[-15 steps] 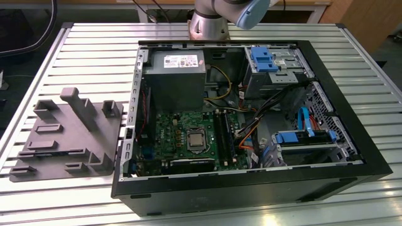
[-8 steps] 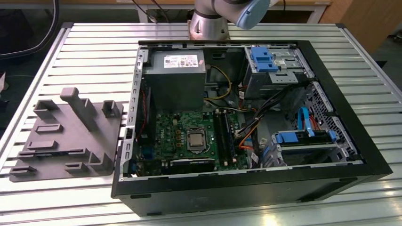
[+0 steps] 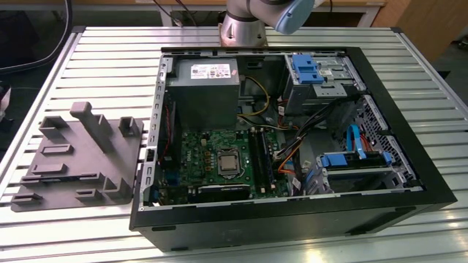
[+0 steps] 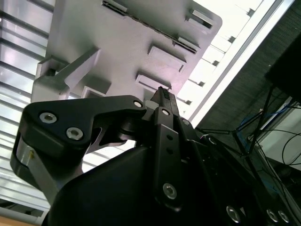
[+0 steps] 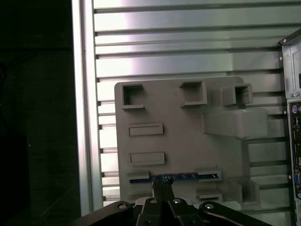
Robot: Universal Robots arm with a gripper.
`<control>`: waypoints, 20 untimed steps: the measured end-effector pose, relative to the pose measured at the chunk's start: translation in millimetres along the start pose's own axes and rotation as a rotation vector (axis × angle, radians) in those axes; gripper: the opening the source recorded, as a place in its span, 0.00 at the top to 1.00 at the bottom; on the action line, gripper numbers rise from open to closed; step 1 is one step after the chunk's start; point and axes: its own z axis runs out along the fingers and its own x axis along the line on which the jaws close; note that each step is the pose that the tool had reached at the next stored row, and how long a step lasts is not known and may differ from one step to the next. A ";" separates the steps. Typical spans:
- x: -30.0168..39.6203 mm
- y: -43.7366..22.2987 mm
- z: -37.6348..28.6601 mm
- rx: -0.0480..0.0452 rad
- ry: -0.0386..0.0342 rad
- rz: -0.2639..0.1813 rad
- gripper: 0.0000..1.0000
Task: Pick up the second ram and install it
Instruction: 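Reach for the second ram, then pick up the second ram and move it above second insertion slot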
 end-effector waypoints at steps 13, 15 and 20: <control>-5.8 -2.7 6.8 0.0001 0.0002 0.000 0.89; -6.5 -3.4 7.7 0.0001 0.0002 0.000 0.89; -6.8 -3.7 8.6 0.0001 0.0001 0.000 0.89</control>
